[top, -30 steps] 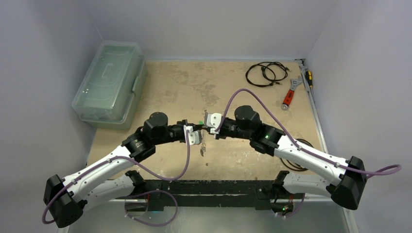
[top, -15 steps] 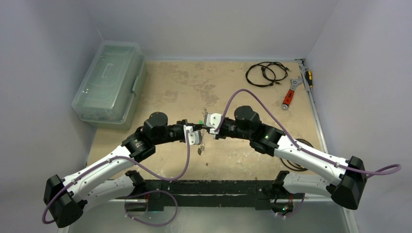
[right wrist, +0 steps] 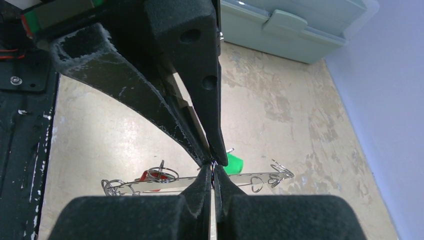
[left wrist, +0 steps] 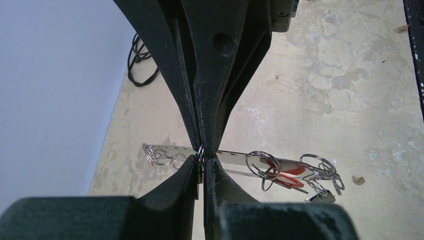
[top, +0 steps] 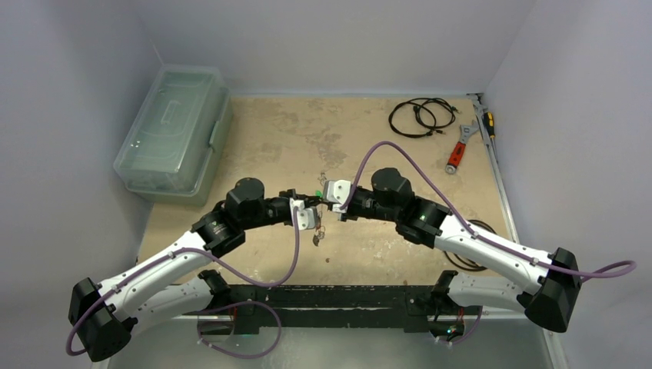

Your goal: Put the keys on the keyring

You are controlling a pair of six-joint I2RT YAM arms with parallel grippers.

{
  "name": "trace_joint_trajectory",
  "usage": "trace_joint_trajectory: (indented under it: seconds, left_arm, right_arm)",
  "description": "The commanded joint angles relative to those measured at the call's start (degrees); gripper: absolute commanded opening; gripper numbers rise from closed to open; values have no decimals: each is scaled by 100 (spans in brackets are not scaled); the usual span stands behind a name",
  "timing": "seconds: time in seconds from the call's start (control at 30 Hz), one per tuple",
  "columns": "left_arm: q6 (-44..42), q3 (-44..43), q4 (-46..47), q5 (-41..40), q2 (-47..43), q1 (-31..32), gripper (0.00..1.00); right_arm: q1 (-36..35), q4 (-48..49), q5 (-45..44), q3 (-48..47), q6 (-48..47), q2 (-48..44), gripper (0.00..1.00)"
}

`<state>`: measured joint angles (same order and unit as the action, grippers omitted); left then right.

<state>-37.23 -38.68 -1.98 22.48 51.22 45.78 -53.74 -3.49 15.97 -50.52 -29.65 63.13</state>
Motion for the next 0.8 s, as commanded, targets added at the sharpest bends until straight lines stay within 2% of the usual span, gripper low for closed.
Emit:
trace_joint_trajectory:
  seconds: [0.0, 0.07, 0.1, 0.23, 0.4, 0.63, 0.77]
  left_arm:
    - [-164, -135, 387, 289, -254, 10, 20]
    - [-181, -104, 391, 288, -312, 9, 32]
    - [-199, -93, 391, 273, -336, 10, 36]
    - [-221, -53, 417, 228, -408, 10, 39]
    - [-249, -53, 386, 228, -385, 10, 31]
    - [-249, -70, 391, 198, -360, 10, 10]
    - [-249, -80, 376, 175, -349, 9, 4]
  right_arm:
    - [-5, 325, -173, -40, -45, -262, 0]
    - [-10, 325, -168, -10, -45, -360, 0]
    - [-6, 452, -165, -4, -48, -402, 0]
    - [-5, 540, -164, 55, -39, -532, 0]
    - [-4, 523, -168, 69, -30, -571, 0]
    - [-4, 563, -140, 93, -11, -629, 0]
    - [-6, 694, -44, 163, 45, -731, 0]
